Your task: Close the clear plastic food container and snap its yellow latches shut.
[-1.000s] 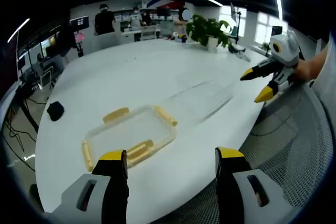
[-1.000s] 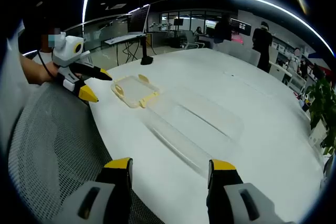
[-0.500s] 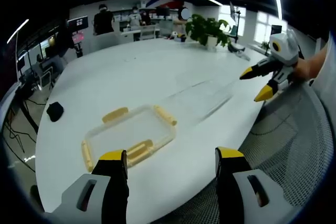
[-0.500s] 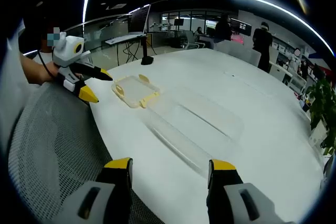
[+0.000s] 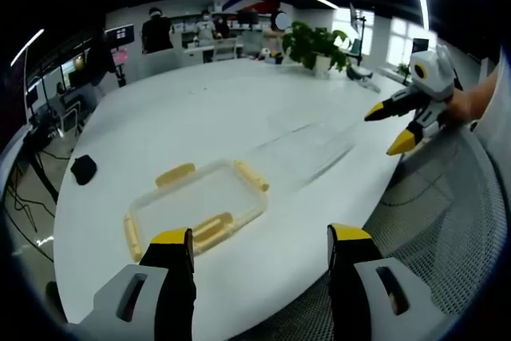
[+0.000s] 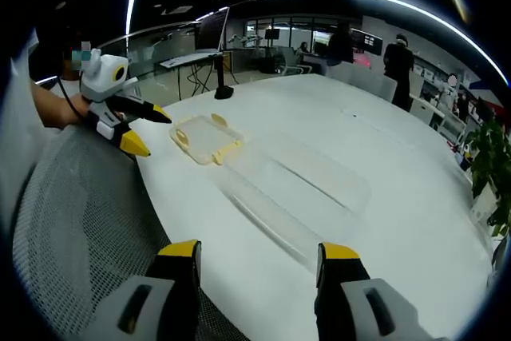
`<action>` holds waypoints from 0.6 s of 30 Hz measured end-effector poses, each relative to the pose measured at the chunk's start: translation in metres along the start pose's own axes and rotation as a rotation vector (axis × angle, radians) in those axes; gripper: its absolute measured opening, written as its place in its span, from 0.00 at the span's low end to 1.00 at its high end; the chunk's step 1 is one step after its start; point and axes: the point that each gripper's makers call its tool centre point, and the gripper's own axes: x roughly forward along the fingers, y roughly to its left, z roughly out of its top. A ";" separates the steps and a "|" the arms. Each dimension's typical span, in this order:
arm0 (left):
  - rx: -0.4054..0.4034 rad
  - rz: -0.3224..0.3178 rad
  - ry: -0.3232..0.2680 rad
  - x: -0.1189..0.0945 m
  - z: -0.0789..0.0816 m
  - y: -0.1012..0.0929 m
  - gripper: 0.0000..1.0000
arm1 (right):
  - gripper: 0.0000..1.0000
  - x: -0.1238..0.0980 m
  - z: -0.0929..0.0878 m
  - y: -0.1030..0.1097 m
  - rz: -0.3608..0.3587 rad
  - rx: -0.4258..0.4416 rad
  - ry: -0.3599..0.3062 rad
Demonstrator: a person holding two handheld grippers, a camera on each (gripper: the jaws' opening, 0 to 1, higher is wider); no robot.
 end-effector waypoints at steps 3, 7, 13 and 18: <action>0.000 0.000 0.000 0.000 0.000 0.000 0.66 | 0.56 0.000 0.000 0.000 0.001 0.000 -0.001; 0.000 0.001 0.000 0.000 0.000 0.000 0.66 | 0.56 0.000 0.001 0.000 0.001 0.000 -0.002; 0.000 0.001 0.001 0.000 0.000 0.000 0.66 | 0.56 0.000 0.002 0.000 -0.002 -0.006 -0.008; 0.002 0.000 0.005 0.000 -0.001 -0.001 0.66 | 0.56 0.000 0.002 0.001 -0.001 -0.016 -0.010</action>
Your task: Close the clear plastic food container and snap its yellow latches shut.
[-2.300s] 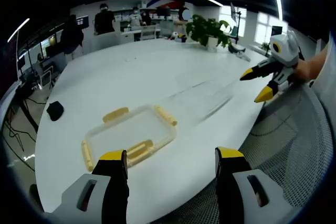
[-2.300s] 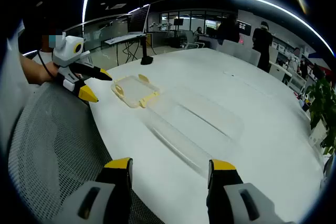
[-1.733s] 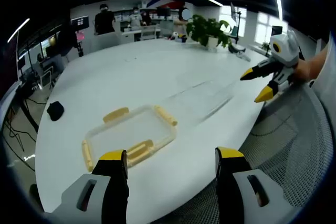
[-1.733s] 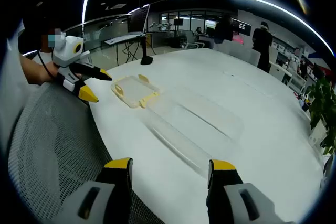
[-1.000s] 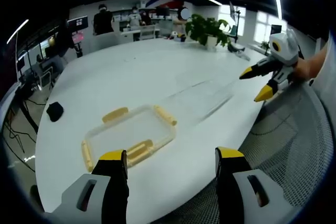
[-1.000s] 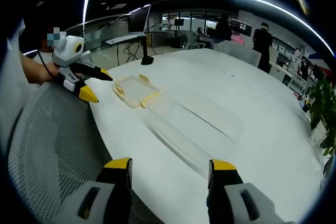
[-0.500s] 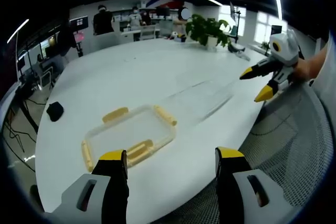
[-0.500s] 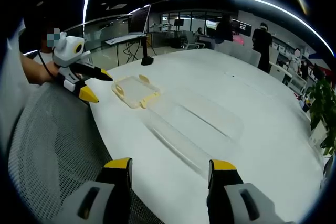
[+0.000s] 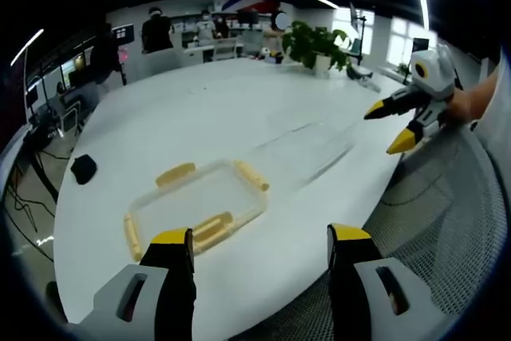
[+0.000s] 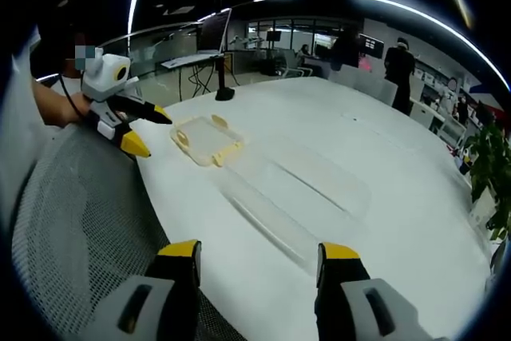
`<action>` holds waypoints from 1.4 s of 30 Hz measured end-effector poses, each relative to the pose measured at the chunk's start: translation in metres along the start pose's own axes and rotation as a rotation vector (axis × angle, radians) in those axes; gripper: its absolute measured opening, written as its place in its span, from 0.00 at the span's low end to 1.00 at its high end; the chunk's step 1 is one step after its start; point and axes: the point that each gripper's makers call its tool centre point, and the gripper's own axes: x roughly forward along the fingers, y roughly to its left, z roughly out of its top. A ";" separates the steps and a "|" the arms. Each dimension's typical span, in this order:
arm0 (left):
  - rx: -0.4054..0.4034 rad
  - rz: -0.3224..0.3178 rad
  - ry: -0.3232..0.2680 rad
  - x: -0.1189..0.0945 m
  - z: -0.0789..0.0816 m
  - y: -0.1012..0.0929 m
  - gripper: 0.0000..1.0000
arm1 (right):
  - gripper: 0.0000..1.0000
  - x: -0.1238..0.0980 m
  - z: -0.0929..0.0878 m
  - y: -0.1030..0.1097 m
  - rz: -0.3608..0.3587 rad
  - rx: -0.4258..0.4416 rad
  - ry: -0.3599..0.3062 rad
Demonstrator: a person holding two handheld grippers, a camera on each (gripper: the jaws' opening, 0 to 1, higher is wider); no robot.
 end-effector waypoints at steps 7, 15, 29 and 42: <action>0.017 0.002 0.004 0.000 0.000 -0.001 0.66 | 0.53 0.000 0.002 0.001 0.001 -0.015 -0.005; 0.038 0.006 0.017 -0.001 -0.001 -0.001 0.67 | 0.59 0.000 0.005 0.003 0.003 -0.044 -0.010; 0.056 -0.013 0.009 -0.001 0.003 -0.001 0.69 | 0.60 -0.002 0.015 0.011 0.051 -0.042 -0.044; 0.180 -0.046 0.038 -0.001 0.002 0.002 0.70 | 0.58 0.007 0.028 0.015 0.071 -0.087 -0.043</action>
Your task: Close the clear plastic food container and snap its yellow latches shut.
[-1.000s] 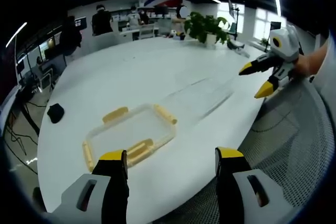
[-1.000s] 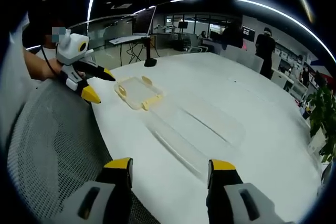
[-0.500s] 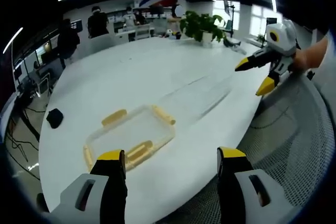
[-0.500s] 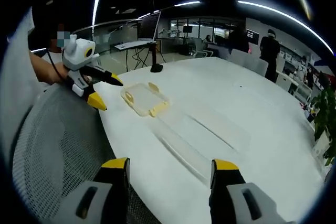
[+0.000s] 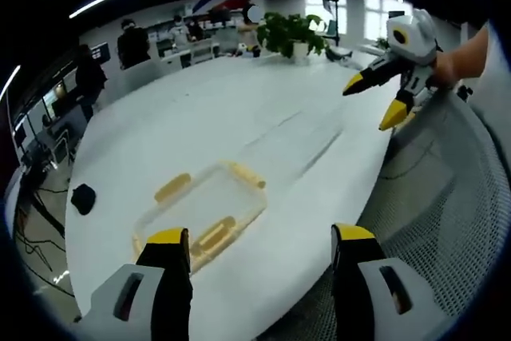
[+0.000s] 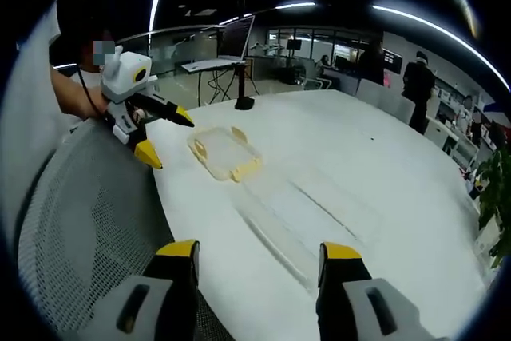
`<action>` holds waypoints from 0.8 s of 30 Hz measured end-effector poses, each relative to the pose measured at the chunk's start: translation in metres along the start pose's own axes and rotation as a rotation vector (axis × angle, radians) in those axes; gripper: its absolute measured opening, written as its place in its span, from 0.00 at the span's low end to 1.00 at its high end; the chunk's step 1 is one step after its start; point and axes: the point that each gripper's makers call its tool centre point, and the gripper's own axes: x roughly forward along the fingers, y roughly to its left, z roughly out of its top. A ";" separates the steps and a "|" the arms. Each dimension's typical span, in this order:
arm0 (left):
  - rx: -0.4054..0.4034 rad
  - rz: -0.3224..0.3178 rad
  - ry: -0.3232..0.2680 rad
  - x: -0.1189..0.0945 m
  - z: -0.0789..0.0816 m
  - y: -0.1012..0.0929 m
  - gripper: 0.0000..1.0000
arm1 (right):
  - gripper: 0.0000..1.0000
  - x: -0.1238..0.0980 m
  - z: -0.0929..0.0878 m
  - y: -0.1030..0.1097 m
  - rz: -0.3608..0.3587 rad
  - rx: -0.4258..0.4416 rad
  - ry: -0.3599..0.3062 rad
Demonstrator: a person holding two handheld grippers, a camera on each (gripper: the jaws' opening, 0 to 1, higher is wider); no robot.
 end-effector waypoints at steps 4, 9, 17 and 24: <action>-0.003 0.000 -0.004 -0.001 0.000 0.006 0.70 | 0.59 0.007 0.009 0.001 0.003 -0.027 -0.009; -0.001 0.005 -0.006 -0.002 0.000 0.013 0.69 | 0.59 0.015 0.017 -0.001 0.004 -0.019 -0.016; 0.002 0.016 0.004 -0.006 -0.006 0.026 0.69 | 0.58 0.024 0.022 0.002 0.028 -0.024 -0.010; 0.007 0.033 0.003 -0.012 -0.008 0.039 0.69 | 0.58 0.038 0.031 0.007 0.058 -0.041 -0.006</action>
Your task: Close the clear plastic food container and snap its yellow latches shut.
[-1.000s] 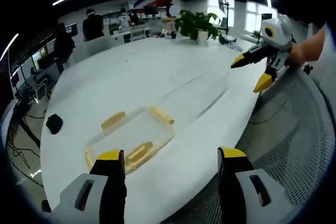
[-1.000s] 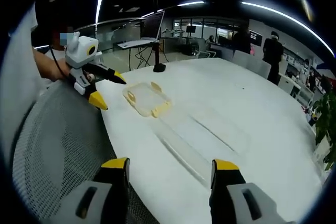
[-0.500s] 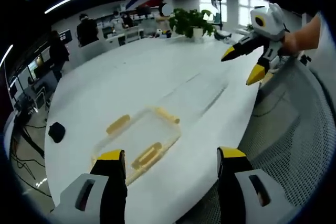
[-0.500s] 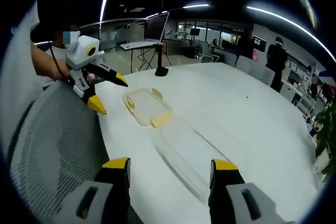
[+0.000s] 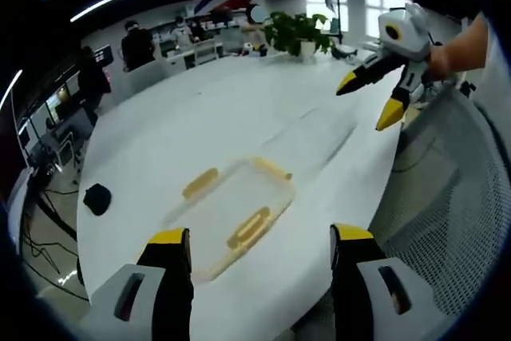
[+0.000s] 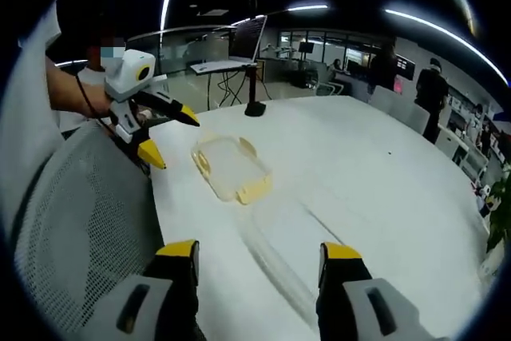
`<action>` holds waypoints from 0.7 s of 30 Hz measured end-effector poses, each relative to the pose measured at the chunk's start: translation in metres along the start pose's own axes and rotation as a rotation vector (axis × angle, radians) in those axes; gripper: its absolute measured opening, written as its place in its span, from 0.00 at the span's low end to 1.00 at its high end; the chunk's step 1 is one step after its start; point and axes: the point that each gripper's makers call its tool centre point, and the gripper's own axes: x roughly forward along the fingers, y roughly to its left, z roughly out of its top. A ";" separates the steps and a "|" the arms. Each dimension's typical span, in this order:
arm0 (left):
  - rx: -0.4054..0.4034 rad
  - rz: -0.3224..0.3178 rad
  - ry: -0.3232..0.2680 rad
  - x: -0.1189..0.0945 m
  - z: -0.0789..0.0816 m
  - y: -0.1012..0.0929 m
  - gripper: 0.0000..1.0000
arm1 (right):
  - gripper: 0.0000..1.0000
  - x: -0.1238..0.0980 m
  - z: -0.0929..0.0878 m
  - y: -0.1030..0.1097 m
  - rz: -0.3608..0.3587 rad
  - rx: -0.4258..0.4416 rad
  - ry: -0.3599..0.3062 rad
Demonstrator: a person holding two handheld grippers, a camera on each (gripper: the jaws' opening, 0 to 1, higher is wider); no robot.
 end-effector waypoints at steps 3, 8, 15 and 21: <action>-0.004 0.007 0.003 -0.001 -0.003 0.005 0.69 | 0.58 0.004 0.005 0.001 0.009 -0.010 -0.002; -0.003 0.009 0.009 -0.001 -0.008 0.010 0.68 | 0.58 0.011 0.010 0.003 0.026 -0.029 0.003; 0.011 0.013 0.019 -0.003 -0.014 0.021 0.67 | 0.57 0.021 0.014 0.009 0.048 -0.042 0.009; 0.022 -0.006 0.015 -0.004 -0.015 0.031 0.68 | 0.57 0.030 0.018 0.015 0.076 -0.068 0.020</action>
